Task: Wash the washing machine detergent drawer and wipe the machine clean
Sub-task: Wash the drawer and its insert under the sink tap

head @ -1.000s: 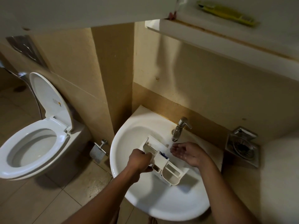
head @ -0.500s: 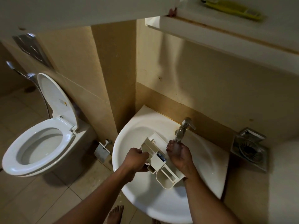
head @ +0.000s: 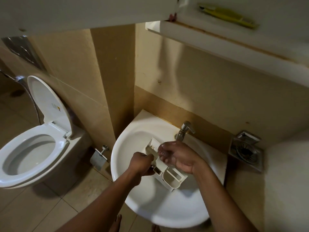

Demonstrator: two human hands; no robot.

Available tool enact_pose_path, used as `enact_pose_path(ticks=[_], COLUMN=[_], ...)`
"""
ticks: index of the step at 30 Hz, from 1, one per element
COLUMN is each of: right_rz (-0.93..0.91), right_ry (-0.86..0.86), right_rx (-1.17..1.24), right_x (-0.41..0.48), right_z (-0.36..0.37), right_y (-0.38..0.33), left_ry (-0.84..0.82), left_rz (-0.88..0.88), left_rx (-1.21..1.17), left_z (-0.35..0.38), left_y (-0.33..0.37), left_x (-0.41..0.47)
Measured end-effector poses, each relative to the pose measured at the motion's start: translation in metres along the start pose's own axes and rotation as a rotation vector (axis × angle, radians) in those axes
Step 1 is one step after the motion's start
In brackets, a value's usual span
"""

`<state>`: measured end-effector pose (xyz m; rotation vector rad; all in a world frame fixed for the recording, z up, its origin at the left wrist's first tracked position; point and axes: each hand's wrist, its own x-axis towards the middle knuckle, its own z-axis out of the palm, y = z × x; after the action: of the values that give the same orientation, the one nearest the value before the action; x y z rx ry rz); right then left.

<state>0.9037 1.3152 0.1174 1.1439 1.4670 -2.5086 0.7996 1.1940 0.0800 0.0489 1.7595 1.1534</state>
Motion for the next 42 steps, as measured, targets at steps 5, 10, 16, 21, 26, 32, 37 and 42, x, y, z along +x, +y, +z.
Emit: enact_pose_path(ticks=[5, 10, 16, 21, 26, 32, 37, 42], right_rz=[-0.199, -0.212, 0.077, 0.042, 0.042, -0.029, -0.062, -0.061], right_ry=[0.260, 0.809, 0.714, 0.768, 0.853, 0.735, 0.658, 0.530], right_rx=[-1.043, -0.972, -0.063, -0.315, -0.373, -0.402, -0.323, -0.185], right_x=[-0.023, -0.045, -0.064, -0.048, -0.061, -0.049, -0.086, -0.086], right_z=[0.025, -0.013, -0.026, -0.010, -0.031, -0.015, -0.044, -0.068], right_y=[0.004, 0.031, 0.070, 0.061, 0.064, 0.069, 0.091, 0.100], left_ry=[-0.049, -0.049, -0.188, -0.133, -0.254, -0.270, -0.597, -0.348], left_rz=[0.007, 0.004, 0.025, 0.009, -0.005, 0.054, -0.151, -0.343], left_rx=[-0.012, -0.033, 0.058, -0.052, -0.035, -0.063, -0.137, -0.327], left_z=[0.006, -0.005, 0.017, -0.007, 0.009, -0.026, -0.056, -0.071], left_y=[0.006, 0.007, 0.010, 0.008, 0.008, 0.013, 0.003, -0.014], left_x=[-0.001, -0.004, -0.017, -0.018, -0.032, -0.021, -0.014, 0.014])
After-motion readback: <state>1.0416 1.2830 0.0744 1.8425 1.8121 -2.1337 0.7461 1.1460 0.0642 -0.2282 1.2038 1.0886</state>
